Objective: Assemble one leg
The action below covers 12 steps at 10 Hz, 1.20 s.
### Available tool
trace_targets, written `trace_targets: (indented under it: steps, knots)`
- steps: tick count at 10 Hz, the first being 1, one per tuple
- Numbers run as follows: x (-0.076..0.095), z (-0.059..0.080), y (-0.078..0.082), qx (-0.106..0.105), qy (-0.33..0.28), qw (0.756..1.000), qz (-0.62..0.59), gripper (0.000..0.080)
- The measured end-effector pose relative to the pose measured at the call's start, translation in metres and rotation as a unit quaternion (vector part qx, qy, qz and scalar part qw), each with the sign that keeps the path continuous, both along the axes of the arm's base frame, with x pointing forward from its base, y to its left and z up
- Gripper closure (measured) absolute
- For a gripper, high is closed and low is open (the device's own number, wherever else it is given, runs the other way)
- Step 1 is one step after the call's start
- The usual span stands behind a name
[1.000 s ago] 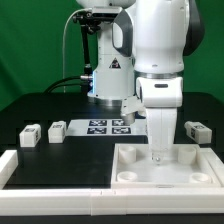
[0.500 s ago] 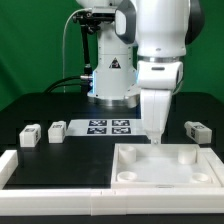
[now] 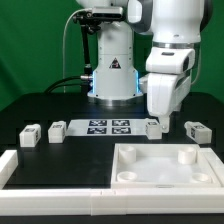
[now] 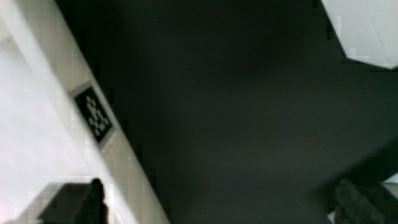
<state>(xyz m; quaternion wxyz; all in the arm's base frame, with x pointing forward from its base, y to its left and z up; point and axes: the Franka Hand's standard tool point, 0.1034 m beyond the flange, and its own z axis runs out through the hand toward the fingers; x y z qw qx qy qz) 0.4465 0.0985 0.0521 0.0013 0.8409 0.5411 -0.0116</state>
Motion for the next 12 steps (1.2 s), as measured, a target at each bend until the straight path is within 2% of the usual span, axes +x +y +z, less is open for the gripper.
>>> trace_targets:
  steps: [2, 3, 4, 6, 9, 10, 12]
  knots:
    - [0.0, 0.0, 0.001, 0.0, 0.0, 0.998, -0.067, 0.015]
    - [-0.001, 0.0, 0.001, 0.004, 0.0, 0.992, -0.13, 0.015]
    - [-0.007, -0.001, -0.003, 0.012, 0.0, 0.975, -0.22, 0.015]
    - [-0.022, 0.002, 0.004, 0.014, 0.003, 0.926, -0.378, 0.015]
    - [-0.034, 0.004, 0.023, 0.014, 0.015, 0.84, -0.542, 0.015]
    - [-0.039, 0.005, 0.033, 0.014, 0.016, 0.836, -0.549, 0.015]
    - [-0.048, 0.006, 0.058, 0.017, 0.019, 0.847, -0.53, 0.015]
